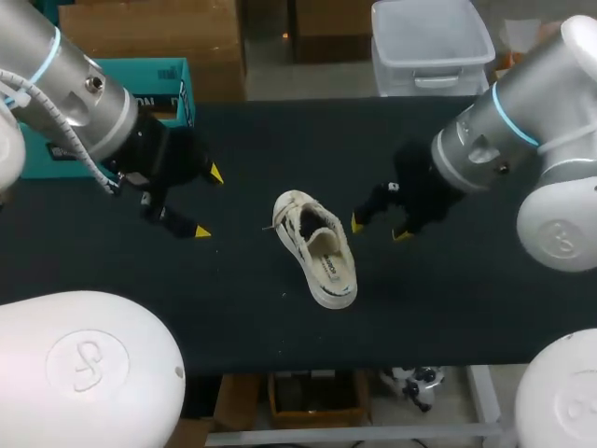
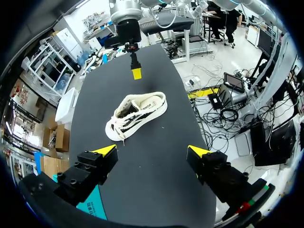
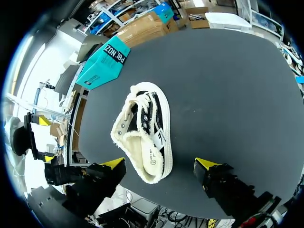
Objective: Open the shoe tongue, take the insole out of the shoe, put the insole back into the shoe, and pack the shoe into the shoebox
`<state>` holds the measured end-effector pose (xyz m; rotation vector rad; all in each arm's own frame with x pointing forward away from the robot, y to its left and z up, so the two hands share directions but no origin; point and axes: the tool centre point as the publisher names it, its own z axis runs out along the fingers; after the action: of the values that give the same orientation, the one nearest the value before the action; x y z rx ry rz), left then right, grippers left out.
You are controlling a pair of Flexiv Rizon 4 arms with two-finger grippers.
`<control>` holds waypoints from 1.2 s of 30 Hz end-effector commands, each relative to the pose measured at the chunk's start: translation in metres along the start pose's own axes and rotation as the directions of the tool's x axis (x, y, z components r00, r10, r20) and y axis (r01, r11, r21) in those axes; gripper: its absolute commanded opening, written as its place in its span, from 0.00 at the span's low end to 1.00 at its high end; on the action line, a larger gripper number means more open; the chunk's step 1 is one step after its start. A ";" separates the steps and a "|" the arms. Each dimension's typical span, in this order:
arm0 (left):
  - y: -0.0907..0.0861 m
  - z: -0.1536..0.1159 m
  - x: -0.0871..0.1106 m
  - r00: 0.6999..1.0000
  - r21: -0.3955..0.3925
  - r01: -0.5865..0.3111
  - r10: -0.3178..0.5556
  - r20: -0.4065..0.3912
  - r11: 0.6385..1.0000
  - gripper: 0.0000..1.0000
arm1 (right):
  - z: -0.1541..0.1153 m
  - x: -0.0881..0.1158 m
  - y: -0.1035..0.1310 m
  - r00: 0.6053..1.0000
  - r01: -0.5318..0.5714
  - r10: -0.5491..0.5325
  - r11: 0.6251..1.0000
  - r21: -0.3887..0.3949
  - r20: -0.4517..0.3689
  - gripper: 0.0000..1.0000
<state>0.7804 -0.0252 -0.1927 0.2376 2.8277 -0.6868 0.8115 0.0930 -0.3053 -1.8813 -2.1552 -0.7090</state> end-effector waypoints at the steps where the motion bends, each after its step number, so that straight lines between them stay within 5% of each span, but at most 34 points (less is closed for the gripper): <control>1: -0.013 0.017 0.002 0.981 -0.133 0.193 -0.193 0.010 0.972 1.00 | 0.021 -0.017 0.015 0.999 0.005 -0.004 0.999 0.031 -0.038 1.00; 8: -0.016 0.035 0.012 0.903 -0.272 0.427 -0.420 0.086 0.862 1.00 | 0.036 -0.034 0.030 0.998 0.060 -0.060 0.998 -0.011 -0.035 1.00; 17: -0.009 0.042 0.021 0.829 -0.309 0.555 -0.544 0.128 0.773 1.00 | 0.037 -0.048 0.038 0.987 0.158 -0.159 0.986 -0.043 -0.005 1.00; 24: -0.009 0.047 0.027 0.781 -0.324 0.619 -0.605 0.157 0.715 1.00 | 0.025 -0.063 0.049 0.959 0.281 -0.281 0.960 0.010 0.030 1.00; 36: -0.016 0.071 0.044 0.668 -0.270 0.742 -0.709 0.227 0.613 1.00 | 0.001 -0.084 0.066 0.823 0.554 -0.567 0.816 0.164 0.038 1.00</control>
<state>0.7454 -0.0616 -0.2472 -1.0232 2.8292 -0.2728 0.8830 0.0289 -0.3399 -1.2644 -2.8050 -0.6664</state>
